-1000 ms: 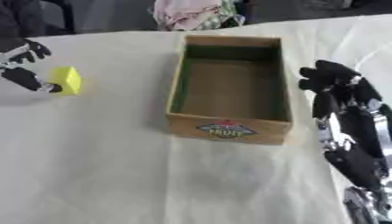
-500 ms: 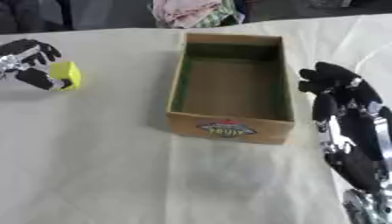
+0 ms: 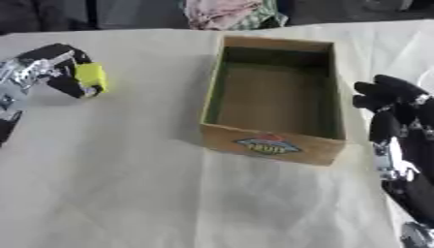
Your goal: Pick up objects on the table and place them in the box.
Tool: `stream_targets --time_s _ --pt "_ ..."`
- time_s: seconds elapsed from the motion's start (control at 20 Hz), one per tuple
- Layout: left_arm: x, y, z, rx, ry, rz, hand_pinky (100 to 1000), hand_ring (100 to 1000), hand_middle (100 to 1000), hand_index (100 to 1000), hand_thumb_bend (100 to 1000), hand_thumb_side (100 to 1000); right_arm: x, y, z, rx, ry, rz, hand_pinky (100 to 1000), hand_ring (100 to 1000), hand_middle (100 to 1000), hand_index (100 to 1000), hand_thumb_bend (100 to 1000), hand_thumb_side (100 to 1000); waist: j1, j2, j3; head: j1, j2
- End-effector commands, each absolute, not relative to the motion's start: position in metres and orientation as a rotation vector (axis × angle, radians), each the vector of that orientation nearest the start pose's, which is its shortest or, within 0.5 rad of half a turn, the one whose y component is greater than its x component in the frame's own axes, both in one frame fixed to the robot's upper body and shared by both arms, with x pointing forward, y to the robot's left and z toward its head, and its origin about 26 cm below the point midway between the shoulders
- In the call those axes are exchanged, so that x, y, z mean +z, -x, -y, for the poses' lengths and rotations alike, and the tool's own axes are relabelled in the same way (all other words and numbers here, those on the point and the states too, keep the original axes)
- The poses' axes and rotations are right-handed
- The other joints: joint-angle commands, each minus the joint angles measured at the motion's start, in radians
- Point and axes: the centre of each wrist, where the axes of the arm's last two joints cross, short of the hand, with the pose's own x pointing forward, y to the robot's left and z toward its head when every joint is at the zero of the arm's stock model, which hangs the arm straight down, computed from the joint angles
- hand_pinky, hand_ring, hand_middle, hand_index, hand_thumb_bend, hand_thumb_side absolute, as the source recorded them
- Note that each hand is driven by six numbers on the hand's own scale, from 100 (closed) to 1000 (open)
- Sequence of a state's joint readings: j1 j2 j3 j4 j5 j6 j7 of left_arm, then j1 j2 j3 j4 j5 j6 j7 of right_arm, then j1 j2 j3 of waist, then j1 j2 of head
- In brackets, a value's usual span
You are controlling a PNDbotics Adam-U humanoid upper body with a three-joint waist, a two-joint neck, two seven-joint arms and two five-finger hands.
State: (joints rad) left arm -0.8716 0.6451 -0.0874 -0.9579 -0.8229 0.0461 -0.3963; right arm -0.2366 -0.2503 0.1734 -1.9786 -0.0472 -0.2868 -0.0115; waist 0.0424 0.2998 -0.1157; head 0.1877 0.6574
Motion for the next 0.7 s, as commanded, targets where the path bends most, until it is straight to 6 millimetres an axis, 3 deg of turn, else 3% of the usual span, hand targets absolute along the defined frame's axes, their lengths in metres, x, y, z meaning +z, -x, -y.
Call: stream_targets --time_s 0.05,0.35,0.5,0.7 --pt "0.248 -0.449 -0.376 -1.143 -1.109 1.234 571 480 431 599 217 270 0.166 -0.289 0.212 0.402 -0.161 2.466 829 839 594 835 100 470 0.001 -0.02 0.003 -0.001 -0.006" --pt "0.295 -0.437 -0.342 -1.185 -1.197 1.441 560 478 430 601 209 303 0.166 -0.289 0.213 0.403 -0.16 2.463 829 838 594 835 100 470 0.003 -0.027 0.011 -0.011 -0.004" --pt "0.32 -0.429 -0.303 -1.27 -1.215 1.582 565 480 432 603 214 326 0.165 -0.289 0.213 0.405 -0.166 2.461 829 838 595 835 100 470 0.002 -0.031 0.015 -0.012 -0.001" --pt "0.342 -0.421 -0.233 -1.405 -1.168 1.787 563 482 434 606 224 351 0.165 -0.289 0.211 0.413 -0.189 2.461 829 838 595 834 100 470 -0.003 -0.035 0.012 -0.005 0.003"
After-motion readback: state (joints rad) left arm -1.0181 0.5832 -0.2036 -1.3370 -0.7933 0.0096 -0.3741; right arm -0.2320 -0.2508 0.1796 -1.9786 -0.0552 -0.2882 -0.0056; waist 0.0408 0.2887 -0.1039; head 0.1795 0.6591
